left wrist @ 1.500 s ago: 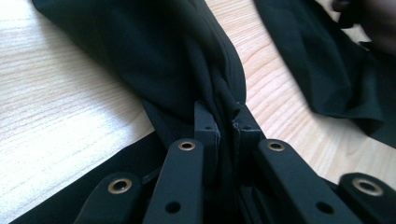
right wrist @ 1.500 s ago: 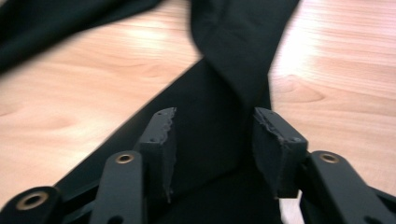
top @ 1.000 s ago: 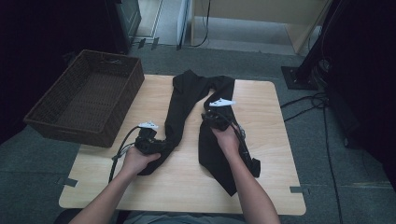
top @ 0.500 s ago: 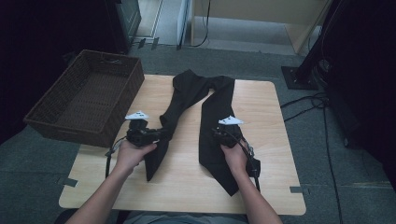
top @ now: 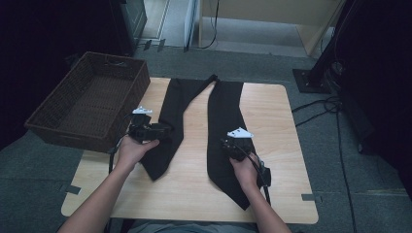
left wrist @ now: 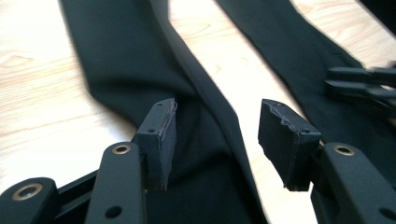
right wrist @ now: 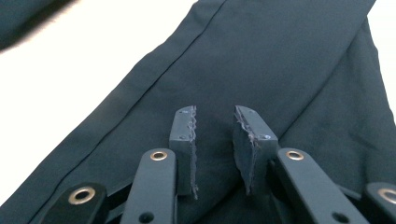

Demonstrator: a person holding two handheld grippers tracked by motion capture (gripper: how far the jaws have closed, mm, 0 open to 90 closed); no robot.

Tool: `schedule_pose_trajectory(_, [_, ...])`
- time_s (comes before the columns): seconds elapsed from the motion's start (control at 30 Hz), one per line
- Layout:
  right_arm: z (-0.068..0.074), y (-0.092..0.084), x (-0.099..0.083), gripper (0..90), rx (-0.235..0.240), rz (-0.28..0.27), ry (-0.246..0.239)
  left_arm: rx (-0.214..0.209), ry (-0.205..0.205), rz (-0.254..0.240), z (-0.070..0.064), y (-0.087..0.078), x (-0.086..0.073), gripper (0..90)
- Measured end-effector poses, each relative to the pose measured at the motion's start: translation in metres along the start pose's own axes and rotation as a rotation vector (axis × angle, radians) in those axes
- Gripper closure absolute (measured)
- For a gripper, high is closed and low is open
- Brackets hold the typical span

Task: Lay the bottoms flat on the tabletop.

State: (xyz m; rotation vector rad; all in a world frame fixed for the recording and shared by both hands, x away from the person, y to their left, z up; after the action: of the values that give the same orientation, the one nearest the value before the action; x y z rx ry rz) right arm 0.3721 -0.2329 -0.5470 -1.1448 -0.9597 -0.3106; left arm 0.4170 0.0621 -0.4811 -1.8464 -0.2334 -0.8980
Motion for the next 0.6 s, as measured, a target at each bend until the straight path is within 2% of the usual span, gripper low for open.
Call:
schedule_pose_trajectory(0.2, [0.005, -0.004, -0.004, 72.3, -0.004, 0.001, -0.011, 0.039, 0.043, 0.078, -0.002, 0.04, 0.005, 42.5])
schedule_pose_trajectory(0.27, [0.006, -0.005, -0.004, 72.5, -0.005, 0.003, -0.011, 0.052, 0.034, 0.07, 0.0, 0.049, 0.005, 41.9])
schedule_pose_trajectory(0.37, [0.006, -0.005, -0.004, 72.5, -0.005, 0.003, -0.012, 0.064, 0.014, 0.084, 0.002, 0.06, 0.005, 39.4])
schedule_pose_trajectory(0.47, [0.006, -0.005, -0.005, 72.4, -0.006, 0.004, -0.011, 0.071, 0.043, 0.092, -0.003, 0.065, 0.002, 39.1])
schedule_pose_trajectory(0.53, [0.007, -0.005, -0.005, 72.4, -0.009, 0.004, -0.013, 0.115, 0.094, 0.11, -0.007, 0.069, -0.002, 40.6])
schedule_pose_trajectory(0.6, [0.007, -0.005, -0.005, 72.4, -0.011, 0.003, -0.016, 0.131, 0.128, 0.091, -0.008, 0.069, -0.004, 49.3])
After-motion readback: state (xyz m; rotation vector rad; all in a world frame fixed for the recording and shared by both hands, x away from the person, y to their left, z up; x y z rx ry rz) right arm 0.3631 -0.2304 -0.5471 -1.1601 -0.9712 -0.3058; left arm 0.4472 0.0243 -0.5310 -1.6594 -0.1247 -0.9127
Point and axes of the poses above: each handheld gripper's, and its own axes: y roughly forward along the jaws, x roughly out of its top, z roughly to its left, the point moved 4 cm from there along y, roughly forward along the jaws, and after that the axes turned 7 degrees about x, right-handed, at the moved point
